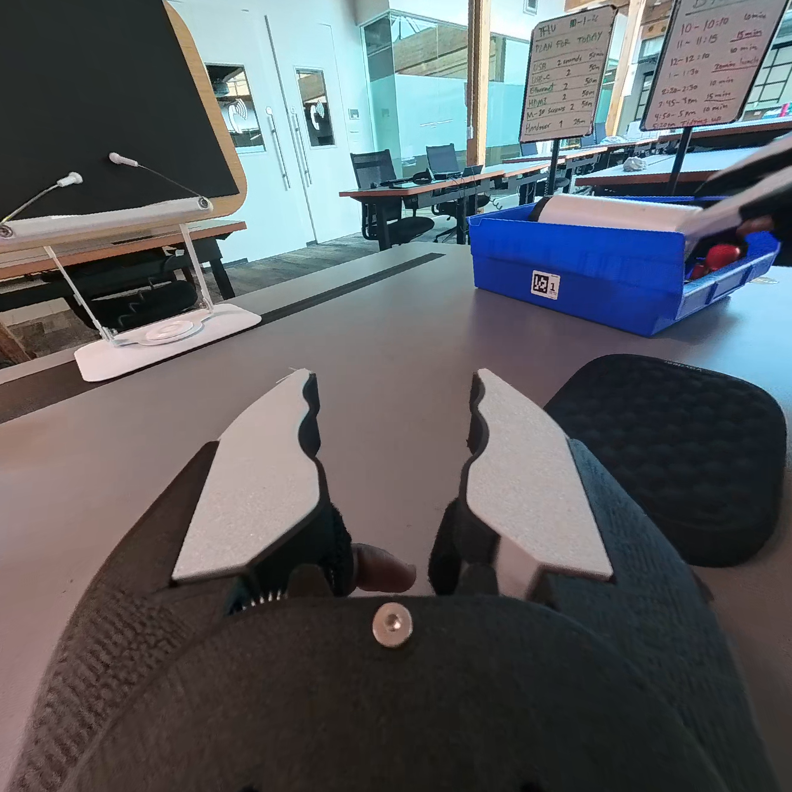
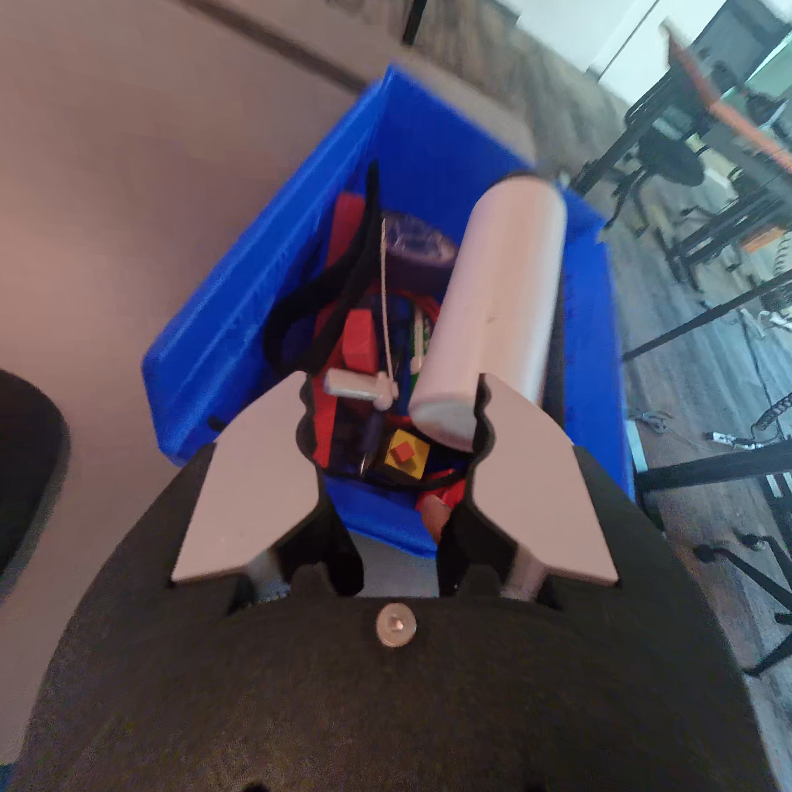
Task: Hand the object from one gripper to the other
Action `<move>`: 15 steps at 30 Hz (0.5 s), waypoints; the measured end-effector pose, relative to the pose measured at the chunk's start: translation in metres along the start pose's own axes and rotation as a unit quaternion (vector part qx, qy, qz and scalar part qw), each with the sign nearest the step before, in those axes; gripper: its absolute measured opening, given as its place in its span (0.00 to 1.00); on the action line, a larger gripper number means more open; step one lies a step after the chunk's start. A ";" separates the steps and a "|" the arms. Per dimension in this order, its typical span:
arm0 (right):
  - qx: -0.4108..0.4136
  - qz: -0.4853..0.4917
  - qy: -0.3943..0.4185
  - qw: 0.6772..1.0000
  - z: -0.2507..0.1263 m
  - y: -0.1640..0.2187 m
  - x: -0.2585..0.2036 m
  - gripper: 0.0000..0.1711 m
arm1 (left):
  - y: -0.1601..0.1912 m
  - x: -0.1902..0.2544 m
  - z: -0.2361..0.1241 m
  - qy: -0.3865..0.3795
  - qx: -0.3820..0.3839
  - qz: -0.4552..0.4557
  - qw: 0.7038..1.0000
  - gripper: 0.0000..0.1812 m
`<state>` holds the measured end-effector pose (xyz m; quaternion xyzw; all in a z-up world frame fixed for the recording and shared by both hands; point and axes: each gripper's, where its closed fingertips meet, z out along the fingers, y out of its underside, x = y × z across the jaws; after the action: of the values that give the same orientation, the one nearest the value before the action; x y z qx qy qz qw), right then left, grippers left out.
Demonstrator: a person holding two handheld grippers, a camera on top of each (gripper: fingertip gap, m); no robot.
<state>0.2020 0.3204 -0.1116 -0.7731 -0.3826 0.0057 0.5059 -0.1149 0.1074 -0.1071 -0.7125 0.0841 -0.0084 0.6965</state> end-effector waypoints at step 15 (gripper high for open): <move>0.652 0.193 0.125 0.723 -0.259 -0.107 0.091 0.57 | -0.021 0.003 -0.008 0.010 0.053 0.007 0.999 0.45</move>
<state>0.3062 0.1946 0.1336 -0.3036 -0.0598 0.2544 0.9163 -0.1109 0.0995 -0.0862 -0.6741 0.0953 -0.0154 0.7323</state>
